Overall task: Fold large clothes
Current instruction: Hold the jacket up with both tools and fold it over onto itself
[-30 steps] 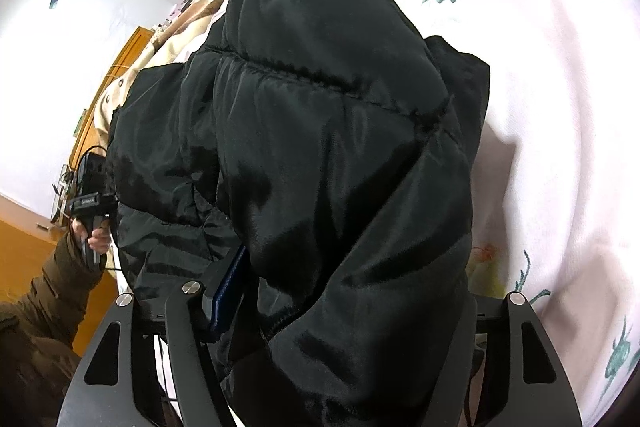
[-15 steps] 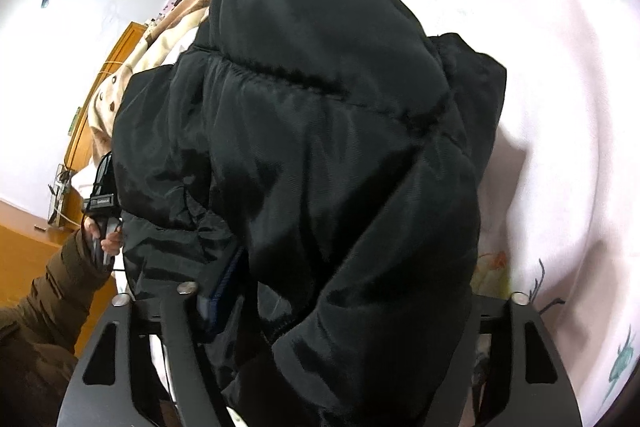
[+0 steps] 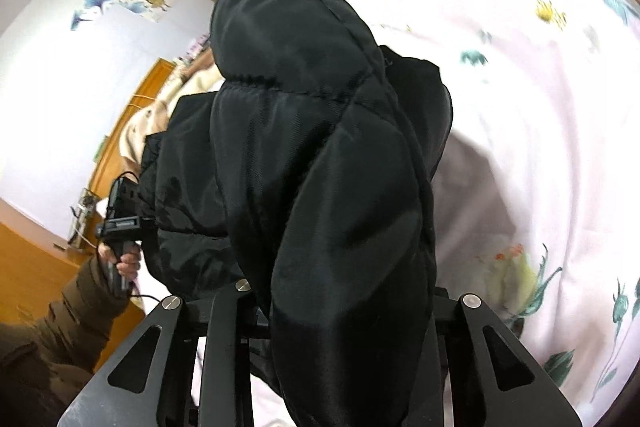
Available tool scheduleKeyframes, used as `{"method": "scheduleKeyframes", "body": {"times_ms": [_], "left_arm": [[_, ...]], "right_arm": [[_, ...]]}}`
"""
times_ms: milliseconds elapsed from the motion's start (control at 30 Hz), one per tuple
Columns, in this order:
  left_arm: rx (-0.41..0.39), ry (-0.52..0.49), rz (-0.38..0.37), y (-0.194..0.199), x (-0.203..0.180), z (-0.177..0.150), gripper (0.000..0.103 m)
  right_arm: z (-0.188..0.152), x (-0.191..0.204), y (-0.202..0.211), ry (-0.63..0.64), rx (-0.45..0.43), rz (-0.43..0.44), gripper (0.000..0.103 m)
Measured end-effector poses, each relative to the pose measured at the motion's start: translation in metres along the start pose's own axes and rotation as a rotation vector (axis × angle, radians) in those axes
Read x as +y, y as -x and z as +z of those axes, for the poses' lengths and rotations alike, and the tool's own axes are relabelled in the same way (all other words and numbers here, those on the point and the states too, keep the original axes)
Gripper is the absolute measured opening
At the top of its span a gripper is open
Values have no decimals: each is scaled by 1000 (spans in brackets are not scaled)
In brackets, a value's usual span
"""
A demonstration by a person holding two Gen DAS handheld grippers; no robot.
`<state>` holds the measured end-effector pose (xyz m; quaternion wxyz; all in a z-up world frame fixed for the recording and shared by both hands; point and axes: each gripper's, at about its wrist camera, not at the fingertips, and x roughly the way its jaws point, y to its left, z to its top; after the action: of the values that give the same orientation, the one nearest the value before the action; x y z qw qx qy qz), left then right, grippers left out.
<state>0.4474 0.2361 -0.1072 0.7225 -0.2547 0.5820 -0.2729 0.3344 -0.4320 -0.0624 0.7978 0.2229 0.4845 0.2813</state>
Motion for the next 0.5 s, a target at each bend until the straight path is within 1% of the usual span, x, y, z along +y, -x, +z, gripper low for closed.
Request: {"method": "scheduleKeyframes", "body": {"times_ms": [133,200,233,267,367,400,433,467,500], "left_arm": [[-42,-17,-6,26,-4,-5,35],[-65,-26,-5,44,0,-10,35],[-74,-27,-7,59,12,-21,35],[-84,-26,-7,68,16,-22,35],[-112,-23,5,90,28,-27,35],[-122,-17,15,100,37,-29,35],[-128,-9,19,98,43,-26,35],[-134,-1,31,107,54,-27,35],[-140,6,40,105,61,-24,35]], "right_arm": [[4,13,6,16,-16,23,29],[5,19,4,20,-26,38,29],[6,21,4,26,-31,44,29],[8,27,3,34,-37,49,29],[9,50,-18,53,-39,62,29],[10,48,-22,58,-37,67,29],[11,53,-27,64,-33,70,29],[12,58,-35,69,-30,74,29],[12,62,-39,76,-25,81,29]]}}
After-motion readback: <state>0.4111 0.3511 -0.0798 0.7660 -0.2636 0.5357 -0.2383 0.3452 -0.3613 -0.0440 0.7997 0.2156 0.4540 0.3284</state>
